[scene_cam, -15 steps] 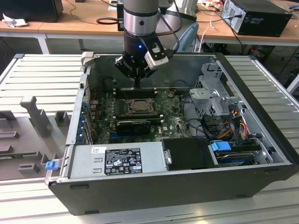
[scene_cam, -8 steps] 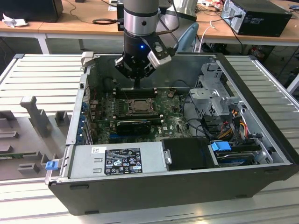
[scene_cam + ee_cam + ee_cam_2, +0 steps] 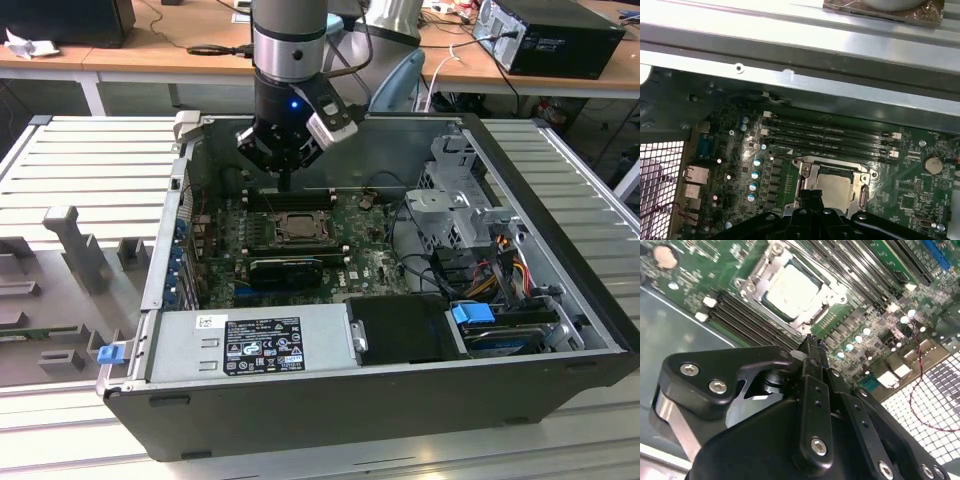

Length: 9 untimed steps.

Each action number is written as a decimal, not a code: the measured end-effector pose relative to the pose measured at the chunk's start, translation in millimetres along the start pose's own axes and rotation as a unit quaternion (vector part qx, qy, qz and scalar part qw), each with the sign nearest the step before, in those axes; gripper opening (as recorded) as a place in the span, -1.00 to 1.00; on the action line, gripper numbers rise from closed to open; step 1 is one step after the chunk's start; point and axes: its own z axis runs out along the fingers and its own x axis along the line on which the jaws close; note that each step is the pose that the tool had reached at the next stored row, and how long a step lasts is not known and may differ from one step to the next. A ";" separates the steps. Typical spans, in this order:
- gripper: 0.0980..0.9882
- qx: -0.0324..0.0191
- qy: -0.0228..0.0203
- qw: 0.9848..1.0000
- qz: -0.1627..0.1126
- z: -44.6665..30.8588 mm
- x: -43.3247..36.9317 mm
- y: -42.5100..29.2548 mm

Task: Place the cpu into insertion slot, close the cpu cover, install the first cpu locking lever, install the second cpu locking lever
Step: 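Install the first cpu locking lever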

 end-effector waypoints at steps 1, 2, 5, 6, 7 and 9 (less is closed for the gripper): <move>-0.98 0.000 -0.001 1.000 0.001 2.8 5.7 0.9; -0.98 0.000 -0.002 1.000 0.017 6.4 5.6 0.7; -0.98 0.000 -0.003 0.999 0.038 9.9 8.1 1.0; -0.98 -0.001 -0.004 0.999 0.038 10.2 12.4 1.7; -0.98 -0.001 -0.004 0.999 0.038 10.3 16.3 2.3; -0.98 -0.001 -0.005 0.999 0.038 10.7 29.2 4.4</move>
